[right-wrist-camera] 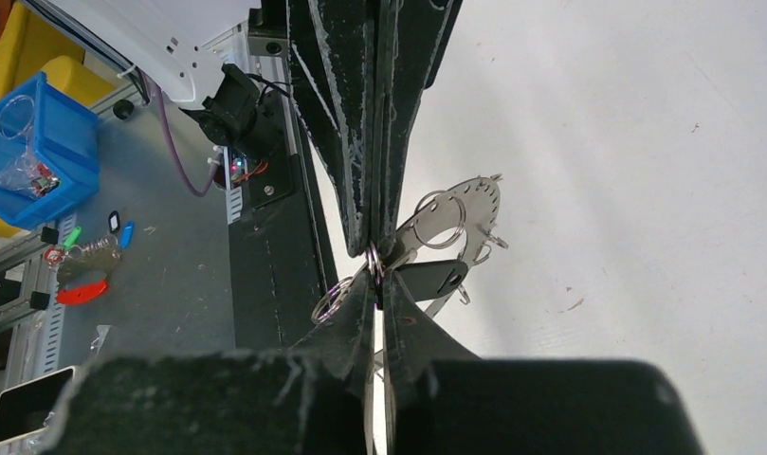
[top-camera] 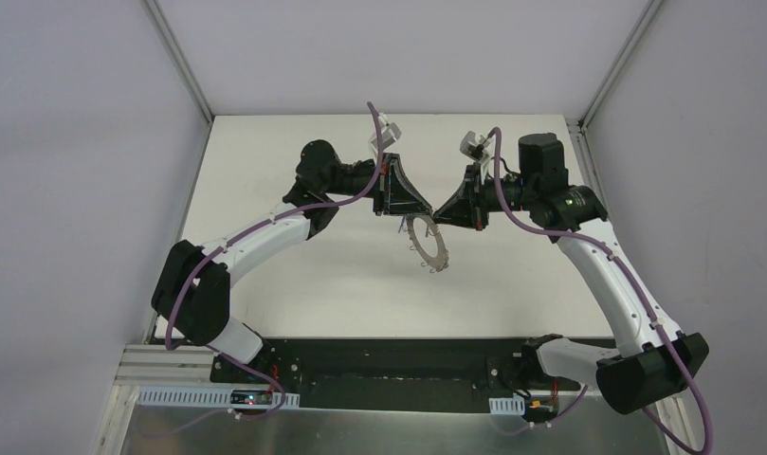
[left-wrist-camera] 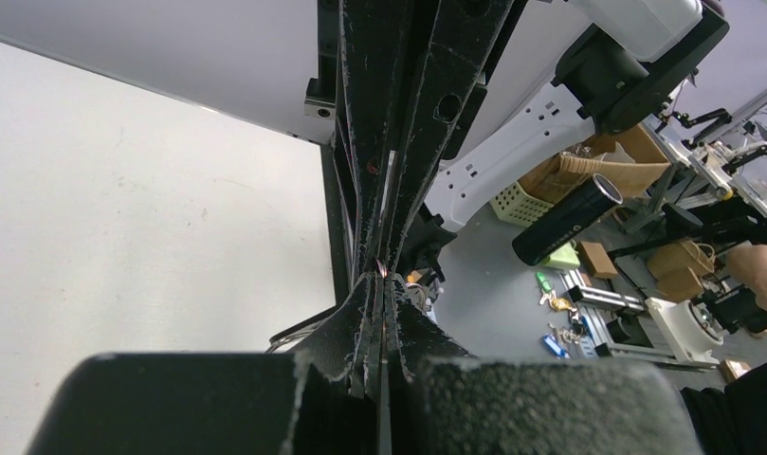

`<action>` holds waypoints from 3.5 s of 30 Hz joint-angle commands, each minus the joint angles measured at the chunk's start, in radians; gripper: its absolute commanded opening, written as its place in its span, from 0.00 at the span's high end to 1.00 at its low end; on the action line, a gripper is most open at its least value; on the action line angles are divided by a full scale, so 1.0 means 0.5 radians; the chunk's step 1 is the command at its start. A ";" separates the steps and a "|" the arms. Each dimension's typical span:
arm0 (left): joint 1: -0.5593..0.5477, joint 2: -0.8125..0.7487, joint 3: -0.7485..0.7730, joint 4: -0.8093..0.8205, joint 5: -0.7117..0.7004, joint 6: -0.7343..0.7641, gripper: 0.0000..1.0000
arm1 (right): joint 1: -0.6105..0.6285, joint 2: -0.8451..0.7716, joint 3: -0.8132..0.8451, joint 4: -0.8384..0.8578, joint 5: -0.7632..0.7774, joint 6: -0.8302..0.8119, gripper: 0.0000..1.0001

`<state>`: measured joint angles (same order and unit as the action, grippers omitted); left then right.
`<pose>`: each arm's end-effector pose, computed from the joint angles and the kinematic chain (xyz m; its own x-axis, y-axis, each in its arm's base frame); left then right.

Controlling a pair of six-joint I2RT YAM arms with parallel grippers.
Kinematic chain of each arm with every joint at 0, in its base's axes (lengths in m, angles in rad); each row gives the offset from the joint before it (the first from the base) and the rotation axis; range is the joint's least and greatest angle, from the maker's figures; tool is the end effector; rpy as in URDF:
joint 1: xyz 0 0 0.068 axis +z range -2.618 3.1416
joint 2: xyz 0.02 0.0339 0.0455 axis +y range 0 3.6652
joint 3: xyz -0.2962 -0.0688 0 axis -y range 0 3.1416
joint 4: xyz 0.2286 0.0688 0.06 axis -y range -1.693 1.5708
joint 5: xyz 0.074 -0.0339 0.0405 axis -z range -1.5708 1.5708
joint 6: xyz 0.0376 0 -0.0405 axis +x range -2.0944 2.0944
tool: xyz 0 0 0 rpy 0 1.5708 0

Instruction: Put the keys on the keyring

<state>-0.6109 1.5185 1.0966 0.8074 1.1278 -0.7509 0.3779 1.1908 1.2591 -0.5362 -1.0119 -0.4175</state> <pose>0.2436 -0.2120 0.4043 -0.4105 -0.0696 -0.9092 0.8912 -0.2415 -0.3839 0.1908 0.1100 0.4217 -0.0187 -0.2387 -0.9709 -0.9917 0.1278 -0.0124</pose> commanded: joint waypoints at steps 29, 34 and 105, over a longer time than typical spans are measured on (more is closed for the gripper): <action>-0.080 -0.079 0.511 -1.810 -0.003 1.632 0.73 | 0.283 0.176 0.381 -0.487 0.450 -0.284 1.00; -0.088 -0.066 0.532 -1.825 -0.010 1.637 0.79 | 0.288 0.191 0.388 -0.488 0.452 -0.279 1.00; -0.024 0.066 0.195 0.171 0.221 -0.087 1.00 | 0.006 -0.271 0.238 -0.342 0.282 -0.322 0.59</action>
<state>-0.6327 1.5524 1.1938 0.8066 1.2125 -0.7750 0.3874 1.0626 1.3319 -0.7124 -0.8215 -0.5682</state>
